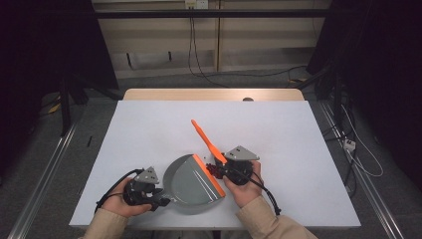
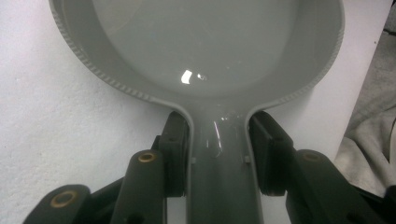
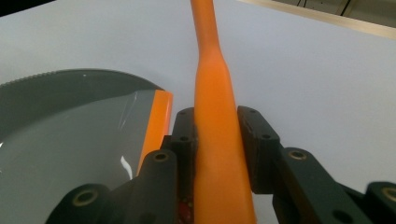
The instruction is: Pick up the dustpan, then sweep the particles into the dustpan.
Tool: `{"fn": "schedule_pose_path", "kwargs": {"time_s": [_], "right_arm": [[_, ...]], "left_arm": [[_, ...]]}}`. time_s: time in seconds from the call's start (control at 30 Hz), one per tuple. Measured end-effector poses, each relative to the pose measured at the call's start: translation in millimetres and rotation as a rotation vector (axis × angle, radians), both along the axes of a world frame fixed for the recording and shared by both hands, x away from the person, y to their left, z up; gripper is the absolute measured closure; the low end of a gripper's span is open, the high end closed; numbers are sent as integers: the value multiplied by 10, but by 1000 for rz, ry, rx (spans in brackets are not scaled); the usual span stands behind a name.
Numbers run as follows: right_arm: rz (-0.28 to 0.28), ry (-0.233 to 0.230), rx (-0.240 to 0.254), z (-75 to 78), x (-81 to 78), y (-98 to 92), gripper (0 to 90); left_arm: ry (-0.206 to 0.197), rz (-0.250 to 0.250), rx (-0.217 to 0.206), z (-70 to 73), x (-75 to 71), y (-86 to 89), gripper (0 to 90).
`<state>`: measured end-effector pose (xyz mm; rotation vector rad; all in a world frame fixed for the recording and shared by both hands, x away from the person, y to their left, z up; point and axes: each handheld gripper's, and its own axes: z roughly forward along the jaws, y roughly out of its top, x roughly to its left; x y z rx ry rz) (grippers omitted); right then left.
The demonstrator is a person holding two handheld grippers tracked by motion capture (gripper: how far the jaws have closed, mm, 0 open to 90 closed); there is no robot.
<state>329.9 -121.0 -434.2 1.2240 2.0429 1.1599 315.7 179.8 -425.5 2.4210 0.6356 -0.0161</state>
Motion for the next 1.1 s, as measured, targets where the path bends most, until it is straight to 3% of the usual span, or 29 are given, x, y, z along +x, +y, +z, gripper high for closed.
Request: {"fn": "schedule_pose_path", "kwargs": {"time_s": [0.13, 0.27, 0.63, 0.7, 1.1], "right_arm": [[0, -1, 11, -6, -9, 13, 698], [8, 12, 53, -9, -30, 46, 697], [-11, -1, 57, -33, -81, 134, 695], [-13, -3, 59, -38, -88, 152, 694], [4, -3, 83, -59, -159, 285, 690]], "left_arm": [[4, 4, 0, 6, -4, -3, 621], [5, -7, 15, 13, 4, -10, 624], [11, -9, 13, 11, 7, -42, 625], [2, -8, 31, 17, 4, -48, 626], [20, -6, 13, 14, 14, -54, 627]]}}
